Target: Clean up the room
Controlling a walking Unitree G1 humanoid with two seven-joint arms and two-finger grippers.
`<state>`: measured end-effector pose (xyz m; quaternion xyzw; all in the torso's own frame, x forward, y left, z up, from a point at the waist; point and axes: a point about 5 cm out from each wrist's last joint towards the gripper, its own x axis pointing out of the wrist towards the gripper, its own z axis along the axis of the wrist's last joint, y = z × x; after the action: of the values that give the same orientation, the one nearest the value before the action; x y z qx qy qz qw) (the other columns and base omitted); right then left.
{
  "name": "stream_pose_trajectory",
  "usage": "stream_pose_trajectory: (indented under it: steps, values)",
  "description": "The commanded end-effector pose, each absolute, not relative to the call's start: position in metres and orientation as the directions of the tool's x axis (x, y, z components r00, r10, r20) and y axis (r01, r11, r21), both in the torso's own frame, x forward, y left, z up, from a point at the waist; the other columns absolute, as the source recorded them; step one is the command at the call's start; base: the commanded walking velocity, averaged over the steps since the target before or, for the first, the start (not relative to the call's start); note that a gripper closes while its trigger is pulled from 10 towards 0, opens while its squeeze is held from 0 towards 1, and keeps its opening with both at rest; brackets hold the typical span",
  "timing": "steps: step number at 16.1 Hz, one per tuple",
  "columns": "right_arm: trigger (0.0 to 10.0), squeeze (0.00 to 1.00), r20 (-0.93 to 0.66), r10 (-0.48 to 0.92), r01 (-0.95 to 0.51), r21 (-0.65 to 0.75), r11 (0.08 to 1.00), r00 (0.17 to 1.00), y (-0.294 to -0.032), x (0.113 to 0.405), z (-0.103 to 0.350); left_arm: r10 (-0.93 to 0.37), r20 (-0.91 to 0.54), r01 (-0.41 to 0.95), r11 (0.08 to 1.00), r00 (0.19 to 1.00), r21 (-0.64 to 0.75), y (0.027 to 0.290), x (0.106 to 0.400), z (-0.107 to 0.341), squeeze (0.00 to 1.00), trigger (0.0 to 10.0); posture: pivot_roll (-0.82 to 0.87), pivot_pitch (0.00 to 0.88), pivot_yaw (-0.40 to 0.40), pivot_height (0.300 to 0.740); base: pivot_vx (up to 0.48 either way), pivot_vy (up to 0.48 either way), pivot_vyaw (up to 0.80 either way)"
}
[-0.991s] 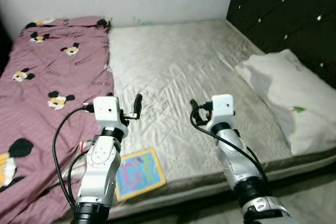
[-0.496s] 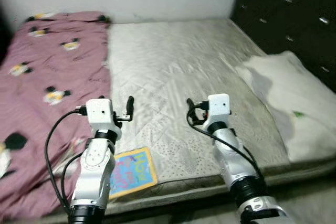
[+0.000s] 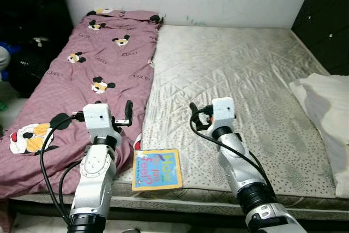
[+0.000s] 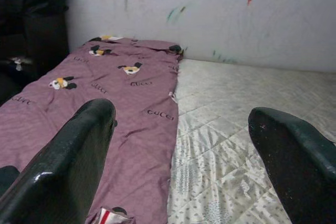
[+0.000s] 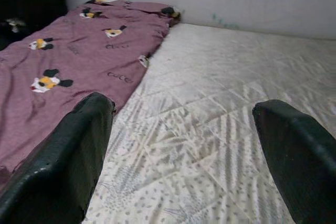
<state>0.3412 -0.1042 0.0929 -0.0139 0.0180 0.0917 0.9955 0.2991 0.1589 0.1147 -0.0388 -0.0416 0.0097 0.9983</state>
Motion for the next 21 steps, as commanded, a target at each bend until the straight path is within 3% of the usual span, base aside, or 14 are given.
stream_pose_trajectory:
  steps: [1,6,10,12,16,21]
  values:
    - [10.0,0.0,0.001,0.171,-0.17,-0.022,0.985,0.985,-0.107,0.347,0.104,0.033,0.086,-0.026,0.997,0.996,-0.074,0.161,0.301,0.116,0.0,10.0,0.04,0.0,0.001,0.74,0.0,0.0,0.0]
    - [10.0,0.0,0.069,0.108,-0.108,-0.004,0.994,0.992,-0.134,0.331,0.112,-0.009,0.089,0.012,1.0,0.996,-0.027,0.177,0.28,0.108,0.0,10.0,0.04,0.0,-0.018,0.74,0.0,0.0,0.0]
    - [10.0,0.0,-0.017,0.146,-0.147,-0.08,0.986,0.989,-0.169,0.288,0.092,0.029,0.072,-0.032,0.999,0.997,0.039,0.198,0.229,0.097,0.0,10.0,0.07,0.004,-0.047,0.74,0.0,0.0,0.0]
    - [10.0,0.0,-0.078,0.084,-0.092,-0.099,0.991,0.993,-0.191,0.257,0.082,0.066,0.035,-0.068,0.996,0.997,0.051,0.21,0.202,0.089,0.0,10.0,0.07,0.015,-0.043,0.74,0.0,0.0,0.0]
    - [10.0,0.0,-0.127,0.144,-0.162,-0.142,0.977,0.981,-0.191,0.229,0.089,0.021,-0.035,-0.018,0.998,0.999,0.066,0.208,0.186,0.087,0.0,10.0,0.04,0.07,-0.058,0.74,0.0,0.0,0.0]
    - [10.0,0.0,-0.119,0.168,-0.184,-0.144,0.972,0.979,-0.176,0.236,0.098,-0.052,-0.056,0.057,0.994,0.997,0.094,0.191,0.193,0.087,0.0,10.0,0.03,0.074,-0.033,0.74,0.0,0.0,0.0]
